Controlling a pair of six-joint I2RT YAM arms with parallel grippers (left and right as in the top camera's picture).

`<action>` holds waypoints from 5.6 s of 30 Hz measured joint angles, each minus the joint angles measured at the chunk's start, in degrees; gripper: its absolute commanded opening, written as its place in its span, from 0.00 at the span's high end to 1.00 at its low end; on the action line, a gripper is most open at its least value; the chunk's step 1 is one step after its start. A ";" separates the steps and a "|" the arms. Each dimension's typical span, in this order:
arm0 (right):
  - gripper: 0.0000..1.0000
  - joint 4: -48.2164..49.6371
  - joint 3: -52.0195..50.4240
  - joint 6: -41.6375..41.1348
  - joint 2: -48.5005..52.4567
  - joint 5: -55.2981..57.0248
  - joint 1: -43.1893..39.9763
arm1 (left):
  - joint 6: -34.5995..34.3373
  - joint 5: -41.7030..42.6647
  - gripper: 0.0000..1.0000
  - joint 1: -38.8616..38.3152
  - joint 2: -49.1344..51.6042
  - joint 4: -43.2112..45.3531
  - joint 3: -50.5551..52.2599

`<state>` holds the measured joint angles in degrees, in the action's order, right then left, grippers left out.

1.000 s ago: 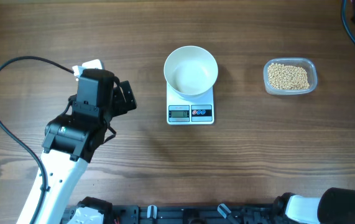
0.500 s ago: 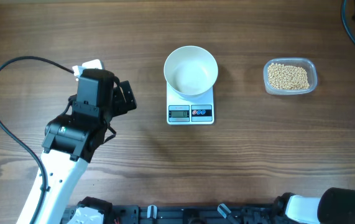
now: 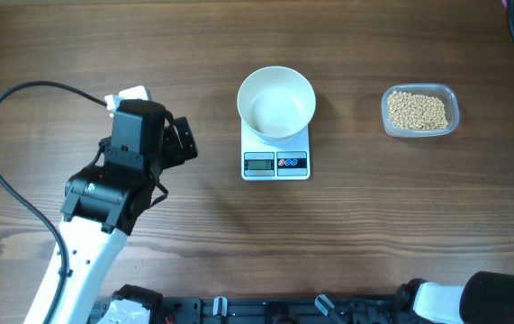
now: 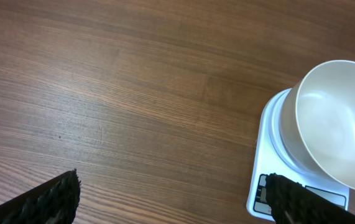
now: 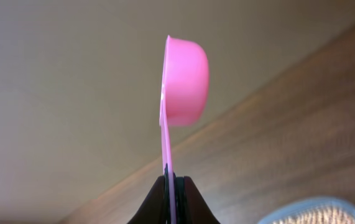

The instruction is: Scoop item into bowl and weigh 150g on scale

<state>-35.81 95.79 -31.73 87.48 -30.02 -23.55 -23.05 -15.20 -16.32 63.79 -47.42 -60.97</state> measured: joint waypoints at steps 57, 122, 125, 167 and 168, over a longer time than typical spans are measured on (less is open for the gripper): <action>0.96 -25.94 0.00 38.10 0.00 24.76 17.51 | 21.44 37.88 0.00 0.11 6.34 -2.36 0.00; 0.96 -27.87 0.00 38.49 0.00 24.90 17.51 | 20.79 33.05 0.00 -3.06 2.16 0.09 0.02; 0.96 -27.87 0.00 38.49 0.00 24.02 17.51 | 20.79 33.05 0.00 -3.06 2.16 0.09 0.02; 0.96 -19.96 0.00 34.77 0.00 17.90 17.51 | 20.79 33.05 0.00 -3.06 2.16 0.07 0.02; 0.96 -19.80 0.00 34.77 0.00 17.90 17.51 | 20.79 33.05 0.00 -3.06 2.16 0.07 0.02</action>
<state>-55.61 95.79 3.05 87.48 -12.12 -6.04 -2.26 17.85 -19.38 65.95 -47.35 -60.95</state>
